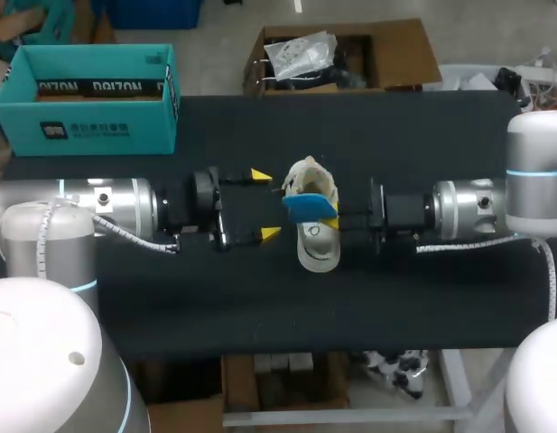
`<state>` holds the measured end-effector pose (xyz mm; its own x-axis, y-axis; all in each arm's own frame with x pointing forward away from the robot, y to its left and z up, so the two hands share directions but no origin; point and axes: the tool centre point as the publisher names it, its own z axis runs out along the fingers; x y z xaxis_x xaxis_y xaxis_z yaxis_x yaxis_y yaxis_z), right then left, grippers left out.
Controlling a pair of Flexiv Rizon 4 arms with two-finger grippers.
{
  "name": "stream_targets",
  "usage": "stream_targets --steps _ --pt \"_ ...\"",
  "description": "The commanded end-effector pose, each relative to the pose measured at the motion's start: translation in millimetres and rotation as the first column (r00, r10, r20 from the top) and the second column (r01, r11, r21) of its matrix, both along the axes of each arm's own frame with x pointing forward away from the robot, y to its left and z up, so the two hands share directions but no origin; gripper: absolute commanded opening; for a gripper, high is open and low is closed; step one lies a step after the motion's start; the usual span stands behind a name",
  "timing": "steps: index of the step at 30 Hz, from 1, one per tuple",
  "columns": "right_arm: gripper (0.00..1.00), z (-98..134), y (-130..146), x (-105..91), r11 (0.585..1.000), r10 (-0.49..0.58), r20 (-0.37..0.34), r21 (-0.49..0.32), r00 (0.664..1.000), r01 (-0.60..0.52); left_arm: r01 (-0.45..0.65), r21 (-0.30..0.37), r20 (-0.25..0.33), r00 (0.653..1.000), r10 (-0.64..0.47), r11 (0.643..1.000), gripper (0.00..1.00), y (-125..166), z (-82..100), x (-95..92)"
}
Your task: Open the shoe tongue, take the insole out of the shoe, put the insole back into the shoe, and pack the shoe into the shoebox
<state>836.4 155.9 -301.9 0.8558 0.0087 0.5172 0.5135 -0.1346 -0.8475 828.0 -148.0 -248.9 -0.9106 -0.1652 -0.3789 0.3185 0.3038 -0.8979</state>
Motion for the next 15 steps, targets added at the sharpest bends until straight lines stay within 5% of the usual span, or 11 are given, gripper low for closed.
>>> stream_targets --steps 1,4,8,10,15 --pt "0.00 4 3 0.2 1.000 0.002 0.000 -0.016 1.000 -0.002 0.000 0.024 0.071 0.997 -0.002 1.000 1.00 -9 -9.4 7.4" --pt "0.00 2 3 0.5 1.000 0.003 0.009 -0.014 1.000 -0.003 0.007 0.044 0.116 0.993 -0.012 0.999 1.00 -13 -13.0 13.1" --pt "0.00 -2 4 0.6 1.000 0.004 0.019 -0.007 1.000 -0.004 0.028 0.049 0.121 0.992 -0.033 0.998 0.73 -19 -19.4 21.0" --pt "0.00 -5 5 1.1 1.000 0.004 0.021 -0.003 1.000 -0.004 0.039 0.046 0.115 0.992 -0.044 0.998 0.50 -22 -23.0 25.6" --pt "0.00 -10 4 1.2 1.000 -0.003 0.035 0.002 0.999 0.003 0.092 0.048 0.095 0.991 -0.097 0.995 0.49 -29 -31.5 32.8"
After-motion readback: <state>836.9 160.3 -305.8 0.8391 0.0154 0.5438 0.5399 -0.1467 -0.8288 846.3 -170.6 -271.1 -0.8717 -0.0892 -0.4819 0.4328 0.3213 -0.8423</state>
